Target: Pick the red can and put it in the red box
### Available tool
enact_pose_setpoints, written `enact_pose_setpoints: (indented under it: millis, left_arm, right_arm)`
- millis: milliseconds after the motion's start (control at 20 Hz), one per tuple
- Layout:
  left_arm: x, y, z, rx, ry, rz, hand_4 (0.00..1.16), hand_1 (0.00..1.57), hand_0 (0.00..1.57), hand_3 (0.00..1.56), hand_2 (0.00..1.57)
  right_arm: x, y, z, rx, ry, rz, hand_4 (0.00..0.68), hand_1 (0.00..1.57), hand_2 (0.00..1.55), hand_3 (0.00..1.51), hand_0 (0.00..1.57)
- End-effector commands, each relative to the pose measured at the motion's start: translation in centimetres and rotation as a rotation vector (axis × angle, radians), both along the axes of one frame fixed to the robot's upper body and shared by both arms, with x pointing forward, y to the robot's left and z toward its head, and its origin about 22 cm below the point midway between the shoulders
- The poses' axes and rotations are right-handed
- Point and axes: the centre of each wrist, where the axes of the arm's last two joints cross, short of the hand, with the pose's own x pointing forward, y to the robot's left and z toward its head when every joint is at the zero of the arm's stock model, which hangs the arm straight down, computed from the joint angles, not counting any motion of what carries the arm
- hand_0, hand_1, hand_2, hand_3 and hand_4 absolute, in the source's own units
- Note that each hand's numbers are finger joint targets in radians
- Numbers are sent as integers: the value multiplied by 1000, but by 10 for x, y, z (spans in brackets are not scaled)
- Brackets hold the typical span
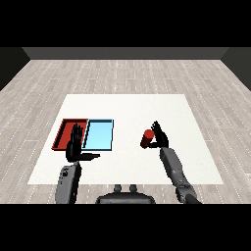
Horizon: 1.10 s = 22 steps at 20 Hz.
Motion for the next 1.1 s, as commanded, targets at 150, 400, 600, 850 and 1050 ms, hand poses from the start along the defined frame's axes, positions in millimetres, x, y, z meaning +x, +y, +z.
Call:
enact_pose_setpoints:
  millis: [150,400,600,850,1050]
  left_arm:
    - [5,-14,10,-9,-5,9,0,0,0,0,0]
    - [-4,-14,-1,-7,4,6,0,0,0,0,0]
    - [-5,16,-6,2,10,11,0,0,0,0,0]
    - [-4,11,-15,8,-11,16,0,0,0,0,0]
    - [6,1,-4,-16,10,19,0,0,0,0,0]
  right_arm:
    - [-3,19,-7,2,9,16,0,0,0,0,0]
    - [17,39,8,15,-9,26,0,0,0,0,0]
    - [19,33,4,20,44,29,0,0,0,0,0]
    - [6,35,-10,-11,27,52,0,0,0,0,0]
    - [23,49,-1,-82,63,-11,0,0,0,0,0]
